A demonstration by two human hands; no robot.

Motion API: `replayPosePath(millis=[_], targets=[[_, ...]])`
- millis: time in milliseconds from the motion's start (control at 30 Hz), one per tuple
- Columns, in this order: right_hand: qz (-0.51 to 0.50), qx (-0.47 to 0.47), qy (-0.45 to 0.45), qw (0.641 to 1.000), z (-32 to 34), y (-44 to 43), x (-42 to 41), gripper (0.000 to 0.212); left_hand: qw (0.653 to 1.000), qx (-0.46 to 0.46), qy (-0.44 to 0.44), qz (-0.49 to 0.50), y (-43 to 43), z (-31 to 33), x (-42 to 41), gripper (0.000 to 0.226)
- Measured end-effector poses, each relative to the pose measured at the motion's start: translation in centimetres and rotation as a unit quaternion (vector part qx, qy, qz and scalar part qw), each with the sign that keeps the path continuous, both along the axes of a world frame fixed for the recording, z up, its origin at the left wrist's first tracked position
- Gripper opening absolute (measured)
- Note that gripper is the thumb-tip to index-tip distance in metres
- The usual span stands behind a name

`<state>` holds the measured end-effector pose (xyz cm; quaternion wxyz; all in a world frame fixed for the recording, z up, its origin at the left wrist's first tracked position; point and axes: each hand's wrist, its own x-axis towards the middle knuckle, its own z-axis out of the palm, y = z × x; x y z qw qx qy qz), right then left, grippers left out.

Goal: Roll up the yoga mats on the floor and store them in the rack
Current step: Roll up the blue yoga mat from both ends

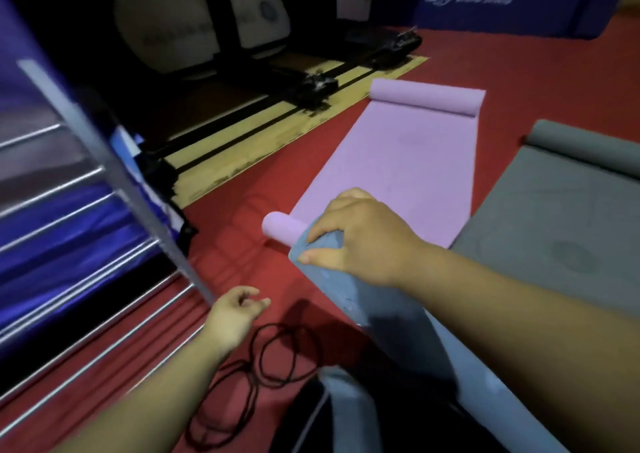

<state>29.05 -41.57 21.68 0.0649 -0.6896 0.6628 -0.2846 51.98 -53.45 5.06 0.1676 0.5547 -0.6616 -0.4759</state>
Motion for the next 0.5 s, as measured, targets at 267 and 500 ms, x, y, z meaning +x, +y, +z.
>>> replayPosePath(millis=[267, 500], targets=[[0.089, 0.083, 0.006, 0.993, -6.8, -6.8, 4.3, 0.053, 0.995, 0.066, -0.075, -0.015, -1.9, -11.7, 4.6, 0.032], [0.078, 0.113, -0.011, 0.991, -9.0, -8.9, 4.4, 0.035, 0.978, 0.080, -0.170, -0.088, -2.9, -19.8, 3.4, 0.029]])
